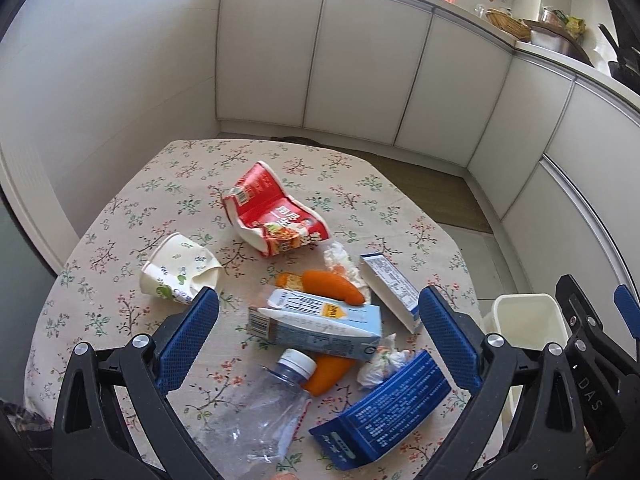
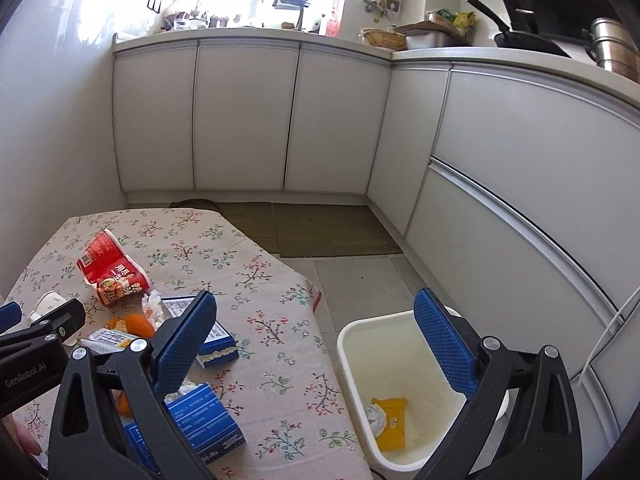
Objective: Collect trash
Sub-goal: 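Grasp the white paper cup with the left tool, lift it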
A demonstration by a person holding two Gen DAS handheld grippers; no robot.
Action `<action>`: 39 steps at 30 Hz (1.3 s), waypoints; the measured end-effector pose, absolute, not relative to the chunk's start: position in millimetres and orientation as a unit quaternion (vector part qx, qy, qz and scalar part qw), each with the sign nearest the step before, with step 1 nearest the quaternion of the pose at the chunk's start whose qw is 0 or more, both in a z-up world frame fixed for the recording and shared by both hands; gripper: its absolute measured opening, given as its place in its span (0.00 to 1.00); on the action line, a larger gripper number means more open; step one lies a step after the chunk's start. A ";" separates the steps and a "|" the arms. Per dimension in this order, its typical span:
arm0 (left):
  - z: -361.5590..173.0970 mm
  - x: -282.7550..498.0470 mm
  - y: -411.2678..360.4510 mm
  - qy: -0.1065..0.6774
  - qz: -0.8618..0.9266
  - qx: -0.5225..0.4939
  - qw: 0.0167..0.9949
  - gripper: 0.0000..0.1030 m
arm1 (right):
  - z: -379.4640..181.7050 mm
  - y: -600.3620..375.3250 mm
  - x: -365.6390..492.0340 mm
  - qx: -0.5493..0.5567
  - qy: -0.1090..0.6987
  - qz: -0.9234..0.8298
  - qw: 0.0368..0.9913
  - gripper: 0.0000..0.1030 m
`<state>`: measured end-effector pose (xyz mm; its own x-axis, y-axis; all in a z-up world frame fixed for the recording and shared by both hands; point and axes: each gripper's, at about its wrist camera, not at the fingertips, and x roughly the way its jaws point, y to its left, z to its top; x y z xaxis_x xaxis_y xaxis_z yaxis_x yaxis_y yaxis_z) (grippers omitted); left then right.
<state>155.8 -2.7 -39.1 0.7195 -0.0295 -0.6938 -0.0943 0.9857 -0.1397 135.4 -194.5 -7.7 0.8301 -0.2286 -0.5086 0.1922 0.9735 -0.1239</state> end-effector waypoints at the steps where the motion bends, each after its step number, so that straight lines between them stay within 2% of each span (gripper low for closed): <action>1: -41.1 157.0 5.9 0.377 0.027 -0.089 0.921 0.93 | -8.2 -189.1 137.4 -0.036 0.270 -0.106 0.956 0.93; 16: -102.6 182.4 114.1 0.436 0.122 -0.214 0.866 0.93 | -26.4 -99.8 163.7 -0.102 0.250 -0.033 0.962 0.93; 23: -130.8 196.0 157.8 0.425 0.119 -0.334 0.833 0.93 | -41.6 -82.2 179.5 -0.121 0.272 0.007 0.955 0.93; 29: -152.2 212.8 174.7 0.418 0.094 -0.414 0.803 0.88 | -66.3 -78.8 201.1 -0.148 0.340 0.109 0.922 0.93; 32: -158.6 219.2 177.8 0.424 0.077 -0.430 0.794 0.74 | -78.5 -70.5 201.8 -0.183 0.353 0.138 0.907 0.93; 34: -161.6 221.3 179.5 0.429 0.066 -0.436 0.788 0.57 | -85.8 -64.3 200.6 -0.201 0.363 0.162 0.895 0.93; 35: -162.6 222.7 180.5 0.430 0.060 -0.435 0.789 0.52 | -89.6 -60.8 200.0 -0.207 0.370 0.176 0.888 0.93; 37: -160.8 224.2 177.9 0.435 0.049 -0.424 0.793 0.28 | -96.5 -54.0 197.8 -0.222 0.382 0.199 0.875 0.93; 39: -156.0 224.8 172.2 0.439 0.039 -0.405 0.801 0.25 | -103.2 -46.3 194.8 -0.243 0.389 0.216 0.862 0.93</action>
<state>224.8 172.2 -156.0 0.6117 -0.2930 -0.7348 -0.4184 0.6684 -0.6149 194.8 -46.3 -103.2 0.6035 0.1841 -0.7758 -0.5622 0.7882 -0.2503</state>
